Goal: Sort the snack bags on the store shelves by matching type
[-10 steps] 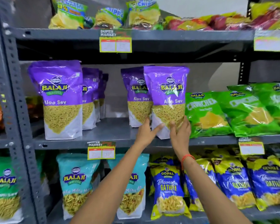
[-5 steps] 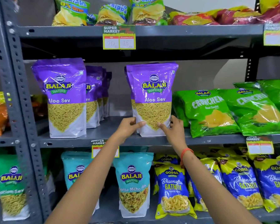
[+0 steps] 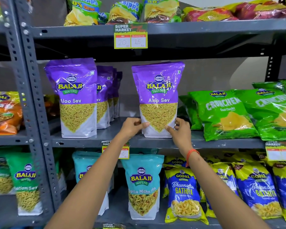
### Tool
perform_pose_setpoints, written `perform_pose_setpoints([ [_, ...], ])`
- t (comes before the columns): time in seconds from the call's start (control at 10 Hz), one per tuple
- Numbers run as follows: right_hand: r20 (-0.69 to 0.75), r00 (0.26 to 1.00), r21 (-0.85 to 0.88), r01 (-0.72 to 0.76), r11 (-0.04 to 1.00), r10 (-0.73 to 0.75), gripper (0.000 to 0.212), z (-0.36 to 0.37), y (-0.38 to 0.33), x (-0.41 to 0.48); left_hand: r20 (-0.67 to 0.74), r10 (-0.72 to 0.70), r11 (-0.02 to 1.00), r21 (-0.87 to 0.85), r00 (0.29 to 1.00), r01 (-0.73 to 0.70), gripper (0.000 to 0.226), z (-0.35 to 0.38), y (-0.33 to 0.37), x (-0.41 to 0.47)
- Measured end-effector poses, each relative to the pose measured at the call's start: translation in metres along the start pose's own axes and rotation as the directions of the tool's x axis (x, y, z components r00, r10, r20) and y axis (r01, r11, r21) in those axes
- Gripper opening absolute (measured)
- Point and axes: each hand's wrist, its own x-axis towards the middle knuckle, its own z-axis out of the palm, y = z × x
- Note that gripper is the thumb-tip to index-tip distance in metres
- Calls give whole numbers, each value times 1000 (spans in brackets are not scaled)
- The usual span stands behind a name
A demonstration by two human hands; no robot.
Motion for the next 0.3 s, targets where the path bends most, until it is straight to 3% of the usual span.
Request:
perform_pose_setpoints([
  [0.1, 5, 1000, -19, 0, 1000, 0, 48, -1, -1, 0, -3, 7, 1000, 4, 1000, -7, 26, -1, -2, 1],
  [0.2, 27, 1000, -72, 9, 997, -7, 46, 0, 0, 1, 1, 9, 1000, 29, 1000, -9, 57, 0, 3, -4],
  [0.3, -84, 996, -88, 13, 996, -21, 53, -4, -8, 6, -107, 49, 990, 135, 993, -34, 63, 4, 14, -11],
])
